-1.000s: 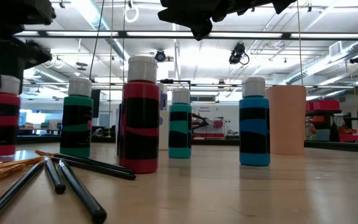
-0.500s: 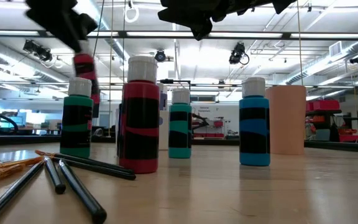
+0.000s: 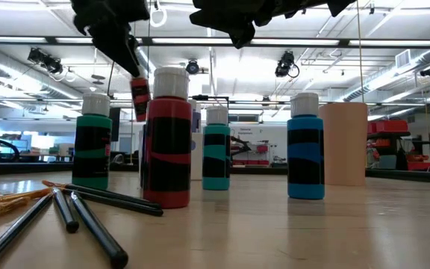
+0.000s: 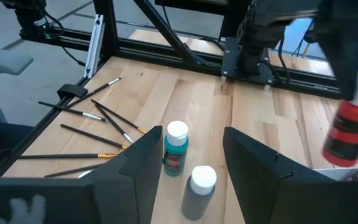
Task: Pick & Place Paint Supplies
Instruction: Put the red paint bottle into the white bin
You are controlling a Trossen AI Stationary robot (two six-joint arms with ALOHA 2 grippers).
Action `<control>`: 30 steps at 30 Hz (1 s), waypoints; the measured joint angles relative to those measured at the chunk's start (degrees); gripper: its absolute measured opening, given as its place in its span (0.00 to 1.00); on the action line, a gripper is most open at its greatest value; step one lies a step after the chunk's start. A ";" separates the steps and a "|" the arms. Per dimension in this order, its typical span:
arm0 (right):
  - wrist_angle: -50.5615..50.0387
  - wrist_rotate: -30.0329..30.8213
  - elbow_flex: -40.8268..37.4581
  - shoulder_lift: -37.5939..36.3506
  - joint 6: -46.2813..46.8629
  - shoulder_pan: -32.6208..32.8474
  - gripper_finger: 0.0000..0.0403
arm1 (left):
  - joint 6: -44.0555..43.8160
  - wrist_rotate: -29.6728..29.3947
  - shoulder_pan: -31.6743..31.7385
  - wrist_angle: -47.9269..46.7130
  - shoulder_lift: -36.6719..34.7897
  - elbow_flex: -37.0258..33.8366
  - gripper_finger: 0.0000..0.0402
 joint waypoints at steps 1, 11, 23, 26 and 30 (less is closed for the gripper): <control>0.01 0.00 0.00 0.00 0.00 0.01 0.43 | 0.48 0.87 1.37 0.44 0.54 0.00 0.34; -0.13 0.13 0.00 -0.02 0.31 -0.01 0.43 | 5.60 6.19 9.70 4.62 8.32 0.00 0.32; -0.82 0.00 0.00 -0.02 0.31 0.02 0.43 | 5.66 6.34 12.20 5.34 17.11 0.00 0.32; -0.91 0.00 0.00 -0.02 0.31 0.01 0.43 | 5.63 6.30 12.27 5.99 18.76 0.00 0.33; -0.90 0.00 0.00 -0.02 0.28 0.01 0.43 | 5.98 6.23 12.53 7.30 19.78 -0.02 0.36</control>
